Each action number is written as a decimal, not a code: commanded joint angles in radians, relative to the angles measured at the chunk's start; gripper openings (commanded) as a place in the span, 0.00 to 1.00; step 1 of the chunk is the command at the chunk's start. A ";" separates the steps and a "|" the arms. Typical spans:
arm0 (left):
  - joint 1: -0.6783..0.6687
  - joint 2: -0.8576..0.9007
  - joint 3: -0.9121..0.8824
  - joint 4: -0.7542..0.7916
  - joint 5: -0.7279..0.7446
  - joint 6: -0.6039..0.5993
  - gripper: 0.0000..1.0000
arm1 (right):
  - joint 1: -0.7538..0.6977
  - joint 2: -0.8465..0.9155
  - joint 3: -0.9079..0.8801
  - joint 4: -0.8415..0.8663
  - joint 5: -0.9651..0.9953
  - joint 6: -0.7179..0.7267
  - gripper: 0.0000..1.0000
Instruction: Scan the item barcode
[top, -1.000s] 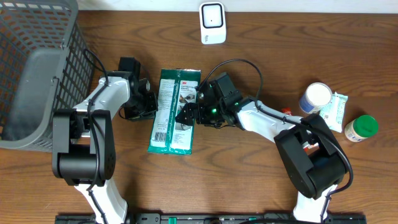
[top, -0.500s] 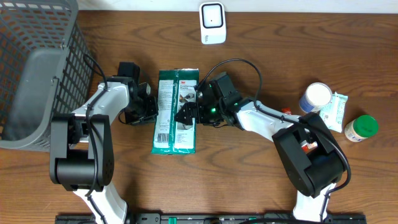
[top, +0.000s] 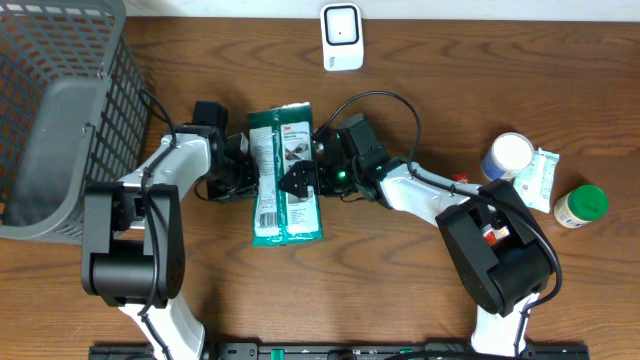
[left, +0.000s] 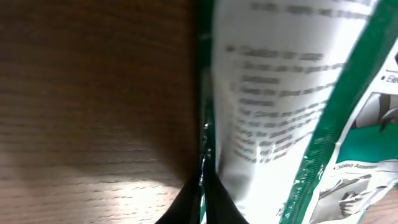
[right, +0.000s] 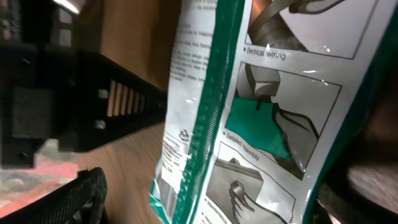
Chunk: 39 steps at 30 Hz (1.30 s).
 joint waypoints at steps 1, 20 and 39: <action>-0.027 0.060 -0.046 0.005 -0.024 0.010 0.08 | 0.023 0.016 -0.006 0.020 -0.046 -0.023 0.90; -0.029 0.060 -0.046 0.008 -0.024 0.010 0.08 | 0.043 0.016 -0.113 0.202 -0.046 -0.018 0.69; -0.029 0.060 -0.046 0.013 -0.024 0.010 0.08 | 0.075 0.016 -0.121 0.199 -0.079 0.099 0.39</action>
